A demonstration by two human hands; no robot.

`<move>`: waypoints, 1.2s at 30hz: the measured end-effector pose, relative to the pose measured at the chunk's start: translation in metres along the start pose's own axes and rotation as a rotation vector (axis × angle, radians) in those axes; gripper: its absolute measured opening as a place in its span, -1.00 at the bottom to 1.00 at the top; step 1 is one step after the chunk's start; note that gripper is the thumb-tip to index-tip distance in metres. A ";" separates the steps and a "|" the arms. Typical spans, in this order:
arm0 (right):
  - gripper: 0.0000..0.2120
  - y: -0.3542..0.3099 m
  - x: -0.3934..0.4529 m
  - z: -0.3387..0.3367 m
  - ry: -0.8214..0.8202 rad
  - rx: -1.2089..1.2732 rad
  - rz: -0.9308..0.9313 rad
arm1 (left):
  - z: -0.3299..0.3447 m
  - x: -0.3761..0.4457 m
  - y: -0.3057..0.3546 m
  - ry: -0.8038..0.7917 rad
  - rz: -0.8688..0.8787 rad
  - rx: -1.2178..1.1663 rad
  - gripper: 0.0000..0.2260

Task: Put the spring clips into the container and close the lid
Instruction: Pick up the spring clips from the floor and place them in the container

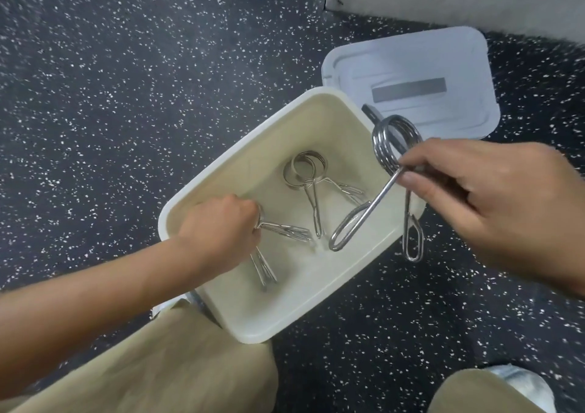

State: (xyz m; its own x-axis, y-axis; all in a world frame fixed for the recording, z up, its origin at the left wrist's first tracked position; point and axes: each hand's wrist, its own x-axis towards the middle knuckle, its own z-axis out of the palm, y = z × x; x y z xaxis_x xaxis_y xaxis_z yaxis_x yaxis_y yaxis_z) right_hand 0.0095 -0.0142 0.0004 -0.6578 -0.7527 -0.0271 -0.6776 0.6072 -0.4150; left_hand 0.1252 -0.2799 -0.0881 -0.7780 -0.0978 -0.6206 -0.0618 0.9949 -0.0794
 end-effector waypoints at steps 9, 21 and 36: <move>-0.94 -0.025 0.074 0.022 -0.303 -0.387 -0.327 | 0.005 0.000 0.001 0.057 0.034 -0.014 -0.78; -0.71 -0.029 0.111 0.077 -0.602 -0.531 -0.266 | 0.005 -0.002 0.000 0.104 0.036 -0.026 -0.73; -0.81 -0.031 0.097 0.074 -0.456 -0.581 -0.293 | 0.000 -0.001 -0.002 0.138 0.020 -0.148 -0.73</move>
State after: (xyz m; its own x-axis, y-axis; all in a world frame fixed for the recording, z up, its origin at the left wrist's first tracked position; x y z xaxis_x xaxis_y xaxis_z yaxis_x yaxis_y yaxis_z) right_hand -0.0095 -0.1249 -0.0567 -0.3114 -0.8561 -0.4124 -0.9481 0.3091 0.0742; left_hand 0.1261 -0.2816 -0.0874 -0.8577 -0.0844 -0.5072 -0.1290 0.9902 0.0535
